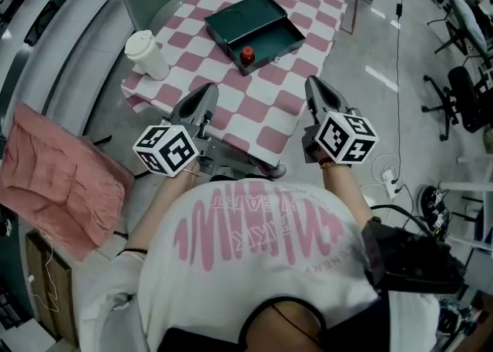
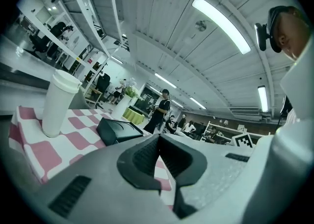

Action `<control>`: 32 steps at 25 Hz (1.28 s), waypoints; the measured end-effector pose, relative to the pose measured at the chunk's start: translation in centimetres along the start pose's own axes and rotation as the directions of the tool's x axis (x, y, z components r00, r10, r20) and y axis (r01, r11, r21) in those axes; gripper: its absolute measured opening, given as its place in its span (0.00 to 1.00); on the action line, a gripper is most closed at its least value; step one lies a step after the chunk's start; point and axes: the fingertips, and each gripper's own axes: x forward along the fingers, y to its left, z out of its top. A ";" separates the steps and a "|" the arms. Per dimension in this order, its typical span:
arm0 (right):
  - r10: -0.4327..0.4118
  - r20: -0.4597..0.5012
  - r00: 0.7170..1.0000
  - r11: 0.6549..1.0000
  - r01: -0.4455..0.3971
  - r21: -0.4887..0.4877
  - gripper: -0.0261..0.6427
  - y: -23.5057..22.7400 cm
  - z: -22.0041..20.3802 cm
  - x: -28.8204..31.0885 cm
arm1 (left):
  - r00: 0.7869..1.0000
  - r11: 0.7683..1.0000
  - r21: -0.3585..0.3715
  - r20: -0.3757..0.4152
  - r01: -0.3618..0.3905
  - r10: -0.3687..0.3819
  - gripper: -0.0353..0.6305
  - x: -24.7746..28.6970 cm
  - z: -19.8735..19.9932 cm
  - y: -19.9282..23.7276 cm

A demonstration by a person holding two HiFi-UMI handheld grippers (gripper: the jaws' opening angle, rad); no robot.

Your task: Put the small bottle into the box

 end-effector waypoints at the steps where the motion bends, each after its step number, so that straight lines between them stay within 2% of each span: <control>1: -0.005 -0.011 1.000 1.000 0.005 -0.020 0.05 -0.1 -0.5 -0.4 | 1.000 1.000 0.014 0.001 -0.007 0.006 0.06 0.1 -0.4 -0.2; 5: -0.033 -0.082 0.996 0.995 0.025 -0.094 0.05 -1.0 -2.9 -1.8 | 0.999 1.000 0.029 -0.034 -0.009 0.010 0.06 0.3 -2.9 -1.2; 10: -0.036 -0.162 0.986 0.995 0.021 -0.093 0.05 -1.8 -5.7 -2.9 | 0.996 1.000 0.001 -0.084 -0.027 0.027 0.06 -0.1 -5.9 -1.5; 15: -0.027 -0.212 0.977 0.996 0.008 -0.090 0.05 -2.2 -7.5 -3.3 | 0.994 0.999 -0.010 -0.096 -0.049 0.048 0.06 -0.8 -7.0 -1.4; 32: -0.014 -0.246 0.969 0.997 -0.004 -0.071 0.05 -3.2 -8.8 -2.4 | 0.991 0.995 -0.015 -0.091 -0.102 0.100 0.06 -1.6 -7.2 -0.7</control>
